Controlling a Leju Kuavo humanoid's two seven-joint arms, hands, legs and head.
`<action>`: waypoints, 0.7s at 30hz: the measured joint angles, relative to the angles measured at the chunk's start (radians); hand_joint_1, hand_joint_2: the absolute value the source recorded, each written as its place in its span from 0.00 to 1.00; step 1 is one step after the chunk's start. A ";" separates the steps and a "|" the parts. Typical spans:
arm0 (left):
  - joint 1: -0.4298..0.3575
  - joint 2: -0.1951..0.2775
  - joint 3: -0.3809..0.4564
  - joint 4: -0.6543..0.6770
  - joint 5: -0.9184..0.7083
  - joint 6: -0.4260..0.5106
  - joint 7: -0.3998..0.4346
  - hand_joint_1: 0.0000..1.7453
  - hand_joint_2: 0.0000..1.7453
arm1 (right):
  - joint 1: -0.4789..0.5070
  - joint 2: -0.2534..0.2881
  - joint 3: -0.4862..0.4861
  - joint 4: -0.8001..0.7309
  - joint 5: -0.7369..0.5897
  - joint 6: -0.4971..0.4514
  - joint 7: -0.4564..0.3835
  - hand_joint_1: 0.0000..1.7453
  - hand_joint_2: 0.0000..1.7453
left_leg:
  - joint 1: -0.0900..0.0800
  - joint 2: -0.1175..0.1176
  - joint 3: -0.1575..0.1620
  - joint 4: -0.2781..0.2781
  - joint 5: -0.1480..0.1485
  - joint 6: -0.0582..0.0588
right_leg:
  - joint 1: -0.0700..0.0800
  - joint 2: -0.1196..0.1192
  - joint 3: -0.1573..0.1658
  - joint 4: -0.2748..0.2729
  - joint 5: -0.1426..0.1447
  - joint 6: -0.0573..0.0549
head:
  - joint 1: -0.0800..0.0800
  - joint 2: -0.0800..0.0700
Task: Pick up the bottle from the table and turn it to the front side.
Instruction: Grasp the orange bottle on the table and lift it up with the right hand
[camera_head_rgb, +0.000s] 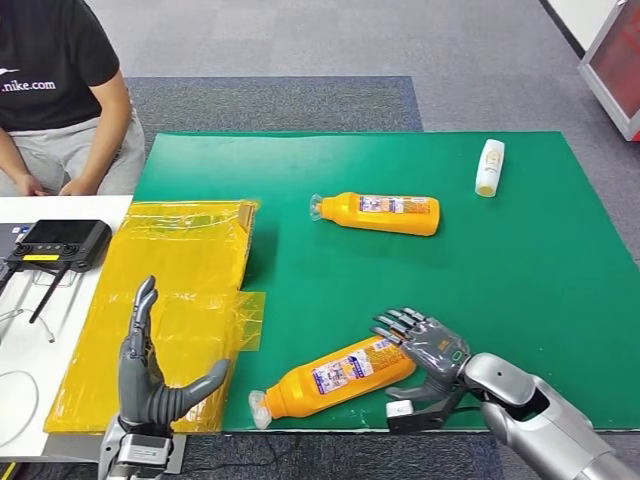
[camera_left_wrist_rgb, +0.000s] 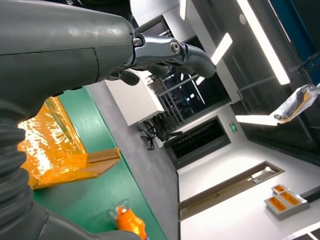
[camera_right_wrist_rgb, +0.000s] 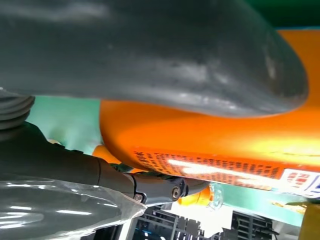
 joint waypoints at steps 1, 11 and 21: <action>0.000 0.001 -0.004 0.000 0.000 0.003 0.000 0.00 1.00 | -0.004 0.000 0.009 0.001 0.000 -0.003 0.004 0.00 0.00 | 0.000 0.000 0.000 0.000 0.000 0.000 | 0.000 0.000 0.000 0.000 0.000 0.000 | 0.000 0.000; 0.000 0.007 -0.016 0.000 0.001 0.008 0.000 0.00 1.00 | -0.023 0.005 0.054 0.005 -0.005 -0.024 0.022 0.00 0.00 | 0.000 0.000 -0.001 0.000 0.000 0.000 | 0.000 0.000 0.000 0.000 0.000 0.000 | 0.000 0.000; 0.000 0.007 -0.017 0.000 0.003 0.004 0.000 0.00 1.00 | -0.022 0.059 0.087 -0.001 -0.010 -0.056 0.073 0.00 0.00 | 0.000 0.000 -0.001 0.000 0.000 0.000 | 0.000 0.000 -0.001 0.000 0.000 0.000 | 0.000 0.000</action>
